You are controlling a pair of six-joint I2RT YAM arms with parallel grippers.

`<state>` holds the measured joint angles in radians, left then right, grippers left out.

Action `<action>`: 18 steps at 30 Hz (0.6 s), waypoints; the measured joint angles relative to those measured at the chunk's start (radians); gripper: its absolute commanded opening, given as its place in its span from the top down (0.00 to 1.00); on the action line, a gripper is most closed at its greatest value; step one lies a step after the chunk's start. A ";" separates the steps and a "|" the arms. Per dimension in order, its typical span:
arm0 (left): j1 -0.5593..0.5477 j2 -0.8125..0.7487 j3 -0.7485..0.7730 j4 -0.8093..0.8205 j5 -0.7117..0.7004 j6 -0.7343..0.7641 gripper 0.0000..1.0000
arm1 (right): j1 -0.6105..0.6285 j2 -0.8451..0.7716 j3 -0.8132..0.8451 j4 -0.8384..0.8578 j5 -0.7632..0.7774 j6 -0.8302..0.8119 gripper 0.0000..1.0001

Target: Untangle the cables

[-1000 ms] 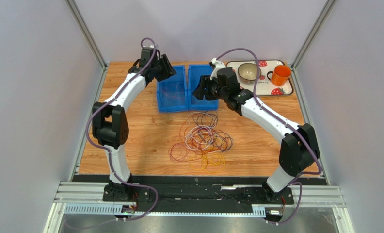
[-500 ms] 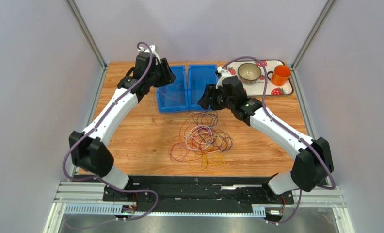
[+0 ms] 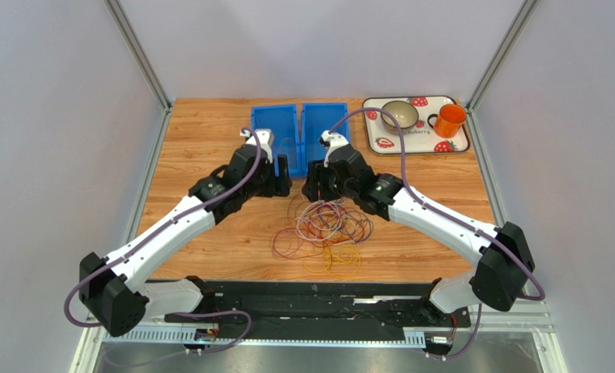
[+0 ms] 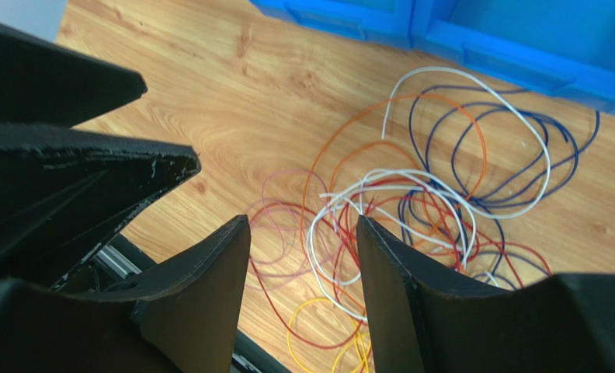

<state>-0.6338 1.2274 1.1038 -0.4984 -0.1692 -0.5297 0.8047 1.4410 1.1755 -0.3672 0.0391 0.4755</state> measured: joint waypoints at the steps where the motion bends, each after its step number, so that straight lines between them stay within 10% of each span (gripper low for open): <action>1: -0.019 -0.022 -0.030 0.000 -0.013 -0.003 0.23 | 0.011 -0.006 -0.010 -0.001 0.008 0.000 0.43; 18: -0.257 -0.094 -0.348 0.017 -0.136 -0.164 0.33 | 0.024 -0.128 -0.218 -0.060 0.070 0.024 0.44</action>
<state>-0.8913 1.1336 0.7555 -0.4812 -0.3054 -0.6937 0.8291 1.3128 0.9577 -0.4267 0.1093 0.4999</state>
